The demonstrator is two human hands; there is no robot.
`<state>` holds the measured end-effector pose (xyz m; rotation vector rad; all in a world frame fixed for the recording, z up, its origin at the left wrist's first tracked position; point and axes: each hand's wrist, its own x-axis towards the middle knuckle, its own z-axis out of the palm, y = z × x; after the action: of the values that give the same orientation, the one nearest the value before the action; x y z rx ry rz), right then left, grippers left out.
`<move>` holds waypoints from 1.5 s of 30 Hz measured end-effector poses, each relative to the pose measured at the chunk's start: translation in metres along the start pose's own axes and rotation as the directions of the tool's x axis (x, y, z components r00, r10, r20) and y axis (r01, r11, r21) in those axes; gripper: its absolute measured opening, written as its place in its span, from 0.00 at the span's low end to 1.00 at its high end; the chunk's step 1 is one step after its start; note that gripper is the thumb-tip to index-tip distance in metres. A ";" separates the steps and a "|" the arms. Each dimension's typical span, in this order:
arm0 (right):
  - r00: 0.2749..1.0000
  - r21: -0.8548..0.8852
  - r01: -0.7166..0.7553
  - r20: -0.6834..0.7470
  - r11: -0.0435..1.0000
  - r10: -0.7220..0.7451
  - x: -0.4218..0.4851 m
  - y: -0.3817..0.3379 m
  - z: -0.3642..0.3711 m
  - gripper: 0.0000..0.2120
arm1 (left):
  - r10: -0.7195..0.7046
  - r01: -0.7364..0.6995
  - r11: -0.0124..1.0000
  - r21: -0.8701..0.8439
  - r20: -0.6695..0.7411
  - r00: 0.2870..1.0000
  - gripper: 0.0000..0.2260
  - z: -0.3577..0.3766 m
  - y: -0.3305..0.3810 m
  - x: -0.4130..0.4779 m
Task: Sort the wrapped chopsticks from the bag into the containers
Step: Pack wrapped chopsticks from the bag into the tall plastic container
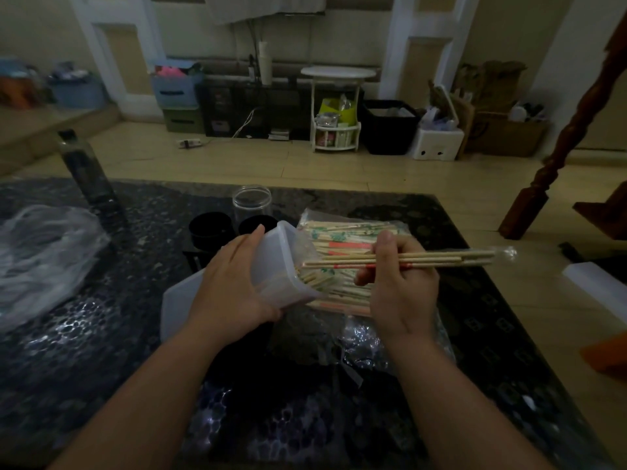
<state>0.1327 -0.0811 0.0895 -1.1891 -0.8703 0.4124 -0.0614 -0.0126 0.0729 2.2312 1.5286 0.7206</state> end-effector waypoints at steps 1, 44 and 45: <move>1.000 0.047 -0.025 -0.017 0.999 0.025 0.000 -0.002 0.000 0.12 | -0.002 0.002 1.000 -0.001 0.003 1.000 0.59 0.000 0.000 0.000; 0.656 -0.708 -0.092 0.486 0.700 0.578 0.014 0.022 -0.015 0.08 | -0.017 0.017 1.000 -0.017 -0.008 1.000 0.59 -0.002 -0.002 0.000; 0.620 -0.723 -0.053 0.517 0.689 0.590 0.014 0.020 -0.016 0.08 | -0.020 0.020 1.000 -0.020 -0.008 1.000 0.59 -0.002 -0.002 -0.001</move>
<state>0.1567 -0.0741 0.0741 -1.9279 -1.5712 1.0194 -0.0645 -0.0122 0.0732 2.1979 1.5384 0.7367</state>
